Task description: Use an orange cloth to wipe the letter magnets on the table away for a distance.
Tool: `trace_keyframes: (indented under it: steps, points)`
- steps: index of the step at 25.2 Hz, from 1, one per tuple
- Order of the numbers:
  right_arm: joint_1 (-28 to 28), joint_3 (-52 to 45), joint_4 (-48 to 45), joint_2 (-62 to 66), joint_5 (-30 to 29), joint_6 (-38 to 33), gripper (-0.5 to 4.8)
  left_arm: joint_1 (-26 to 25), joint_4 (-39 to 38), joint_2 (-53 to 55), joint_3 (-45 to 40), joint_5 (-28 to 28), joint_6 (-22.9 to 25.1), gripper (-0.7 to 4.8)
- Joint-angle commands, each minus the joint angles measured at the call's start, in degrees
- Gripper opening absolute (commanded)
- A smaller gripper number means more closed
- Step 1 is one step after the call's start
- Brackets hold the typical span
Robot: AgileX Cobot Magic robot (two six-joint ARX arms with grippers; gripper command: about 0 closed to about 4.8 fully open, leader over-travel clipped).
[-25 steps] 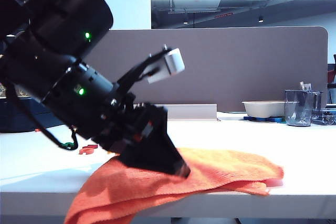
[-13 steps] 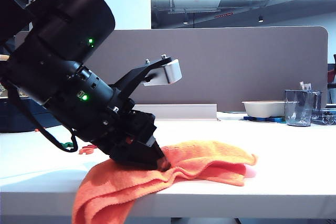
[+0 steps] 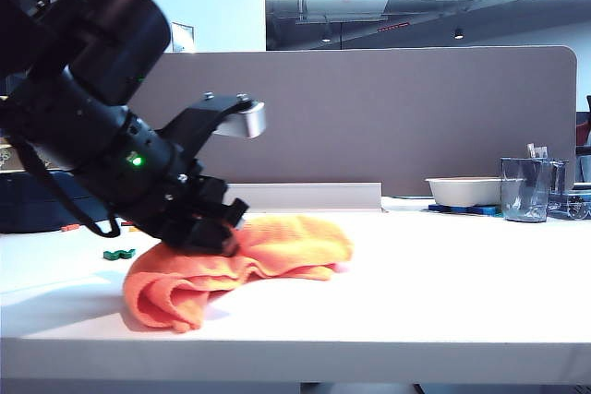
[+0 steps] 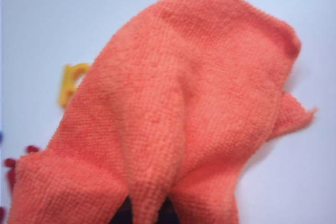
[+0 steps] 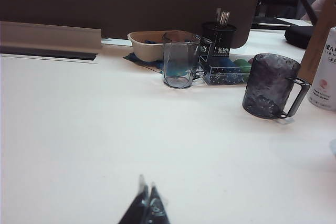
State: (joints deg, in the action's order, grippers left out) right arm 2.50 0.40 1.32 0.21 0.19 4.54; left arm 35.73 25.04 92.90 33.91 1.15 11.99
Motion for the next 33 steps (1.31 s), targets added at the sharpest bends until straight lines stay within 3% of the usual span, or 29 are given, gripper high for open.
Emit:
trace_keyframes:
  steps: [1, 8, 14, 33]
  points:
    - [0.0, -0.4, -0.9, -0.2, 0.1, 0.0, -0.05, -2.5, 2.1, 1.5, 0.2, -0.7, 0.0, -0.05]
    - [0.0, -0.4, -0.9, -0.2, 0.1, -0.1, -0.05, -3.5, 2.9, 7.0, 2.0, -2.3, 0.0, -0.05]
    - [0.0, -0.4, -0.9, -0.2, 0.1, -0.1, -0.05, -4.9, 2.7, 9.7, 8.5, 3.0, 2.0, -0.05]
    - [0.0, -0.4, -0.9, -0.2, 0.1, -0.1, -0.05, -30.6, 4.1, 9.9, 10.6, 2.5, 4.3, -0.05]
